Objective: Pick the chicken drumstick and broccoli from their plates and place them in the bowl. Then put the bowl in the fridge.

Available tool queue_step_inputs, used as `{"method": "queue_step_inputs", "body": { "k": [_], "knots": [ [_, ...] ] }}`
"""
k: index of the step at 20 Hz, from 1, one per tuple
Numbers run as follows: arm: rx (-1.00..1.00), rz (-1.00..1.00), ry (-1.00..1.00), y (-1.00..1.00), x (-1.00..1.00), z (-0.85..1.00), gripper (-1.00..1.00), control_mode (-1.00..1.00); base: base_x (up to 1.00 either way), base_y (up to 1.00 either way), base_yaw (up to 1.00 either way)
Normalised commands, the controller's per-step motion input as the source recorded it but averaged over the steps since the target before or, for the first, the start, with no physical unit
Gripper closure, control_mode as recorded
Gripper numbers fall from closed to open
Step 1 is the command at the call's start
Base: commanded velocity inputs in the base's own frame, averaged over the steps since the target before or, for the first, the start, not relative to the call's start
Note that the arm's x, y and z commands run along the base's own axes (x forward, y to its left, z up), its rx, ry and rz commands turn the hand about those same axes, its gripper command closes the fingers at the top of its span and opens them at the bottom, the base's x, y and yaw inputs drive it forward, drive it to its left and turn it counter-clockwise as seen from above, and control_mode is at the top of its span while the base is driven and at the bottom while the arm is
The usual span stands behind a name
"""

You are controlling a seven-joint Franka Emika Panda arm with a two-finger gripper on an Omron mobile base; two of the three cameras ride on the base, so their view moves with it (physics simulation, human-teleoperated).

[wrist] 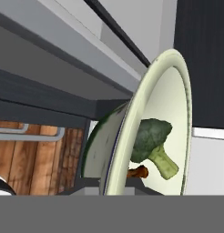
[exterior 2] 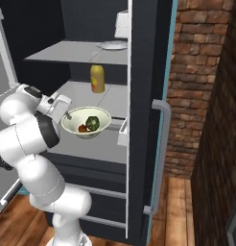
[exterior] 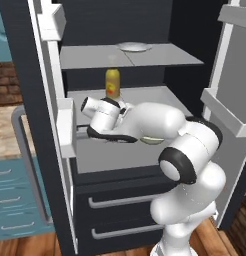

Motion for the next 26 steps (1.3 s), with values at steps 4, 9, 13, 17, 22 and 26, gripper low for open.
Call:
{"method": "queue_step_inputs", "body": {
  "k": [4, 9, 13, 17, 22, 26],
  "knots": [
    [0.0, 0.0, 0.0, 0.0, 0.0, 0.0, 1.0, 1.0, 0.19, -0.06, 0.05],
    [0.0, 0.0, 0.0, 0.0, 0.0, 0.0, 1.0, 1.0, 0.0, 0.0, 0.0],
    [0.0, 0.0, 0.0, 0.0, 0.0, 0.0, 1.0, 1.0, 0.0, 0.0, 0.0],
    [0.0, 0.0, 0.0, 0.0, 0.0, 0.0, 1.0, -1.0, 0.0, 0.0, 0.0],
    [0.0, 0.0, 0.0, 0.0, 0.0, 0.0, 1.0, -1.0, 0.0, 0.0, 0.0],
    [0.0, 0.0, 0.0, 0.0, 0.0, 0.0, 1.0, -1.0, 0.0, 0.0, 0.0]
  ]
}}
